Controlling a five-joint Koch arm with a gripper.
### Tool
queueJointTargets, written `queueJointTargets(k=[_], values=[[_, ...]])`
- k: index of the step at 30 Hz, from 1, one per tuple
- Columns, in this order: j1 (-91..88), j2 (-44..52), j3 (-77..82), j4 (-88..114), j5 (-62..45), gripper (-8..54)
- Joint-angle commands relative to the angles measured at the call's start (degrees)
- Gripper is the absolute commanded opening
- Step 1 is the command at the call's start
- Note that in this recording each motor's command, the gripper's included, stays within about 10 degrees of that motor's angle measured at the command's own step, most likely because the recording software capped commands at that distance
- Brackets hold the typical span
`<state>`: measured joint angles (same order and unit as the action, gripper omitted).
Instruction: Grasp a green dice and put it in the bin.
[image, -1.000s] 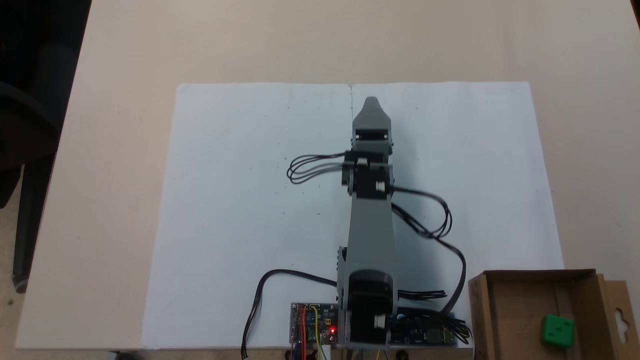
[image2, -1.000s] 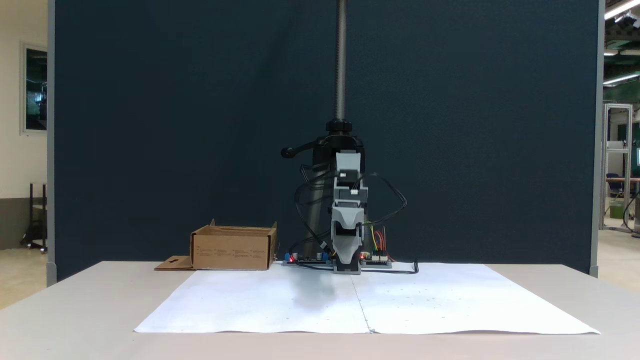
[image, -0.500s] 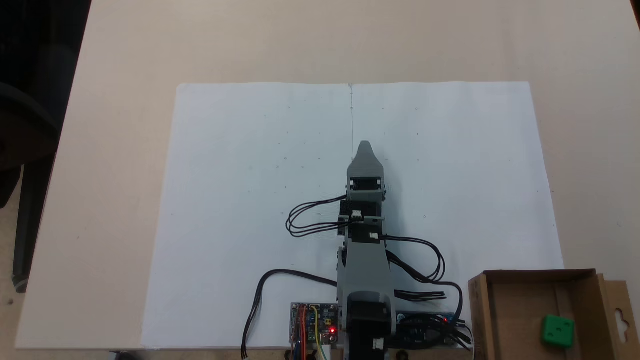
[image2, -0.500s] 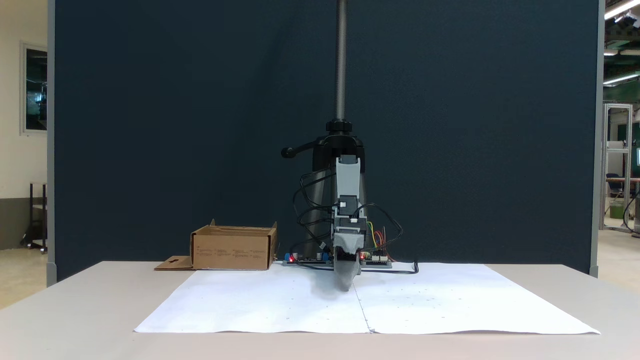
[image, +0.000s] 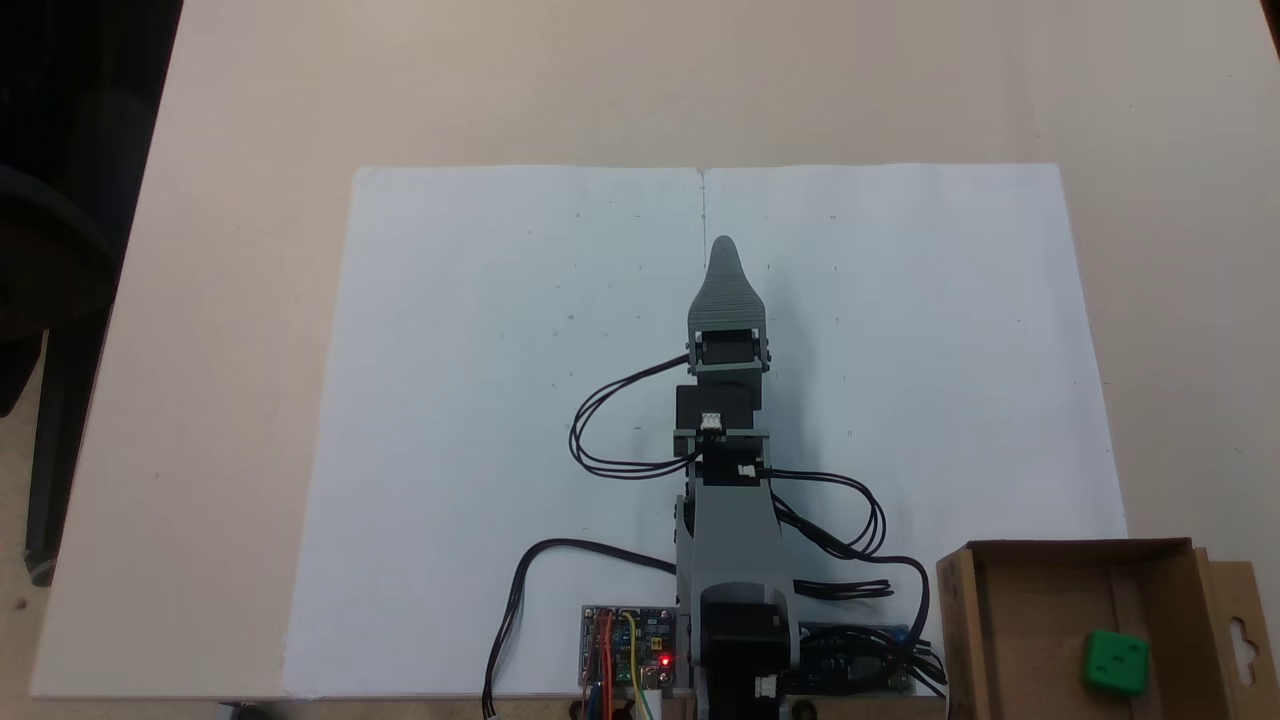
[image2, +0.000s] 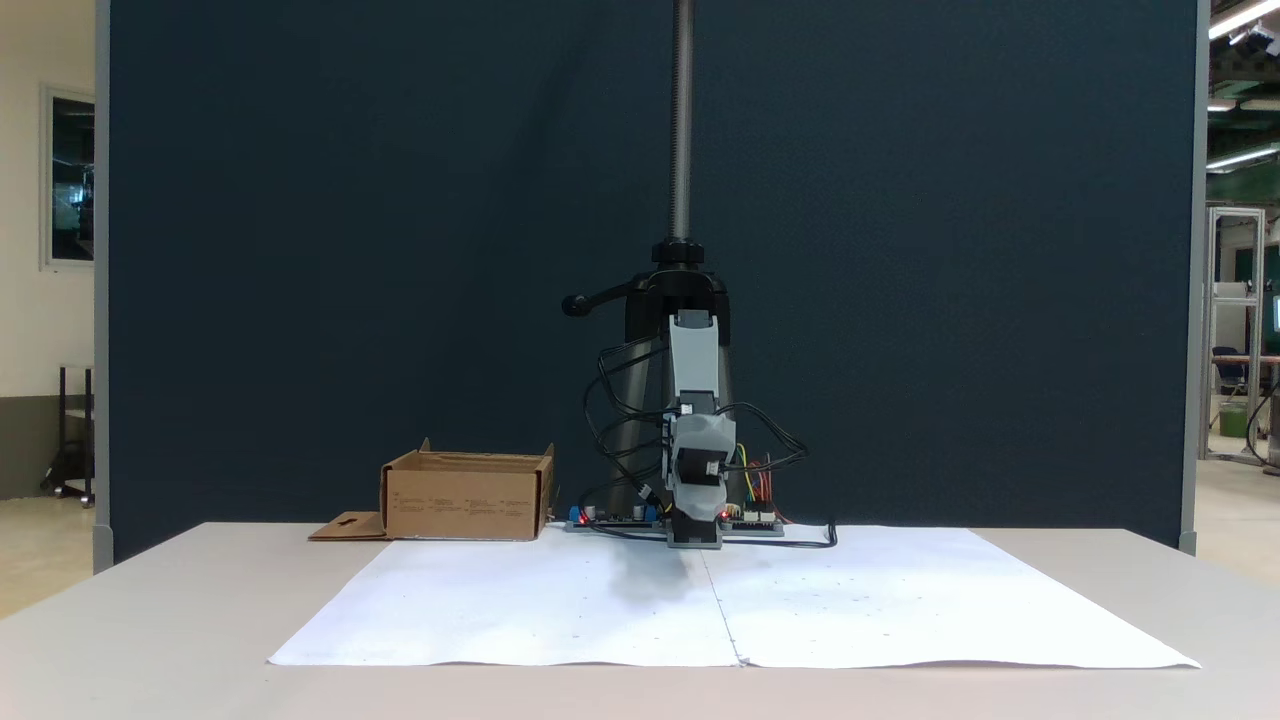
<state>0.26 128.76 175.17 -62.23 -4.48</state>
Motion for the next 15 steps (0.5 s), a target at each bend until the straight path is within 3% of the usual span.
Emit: queueJointTargets(k=[1, 15], values=[[0.7, 5.9, 4.2, -9.7, -1.9, 45.2], [0.9, 6.0, 4.1, -17.7, -1.8, 45.3]])
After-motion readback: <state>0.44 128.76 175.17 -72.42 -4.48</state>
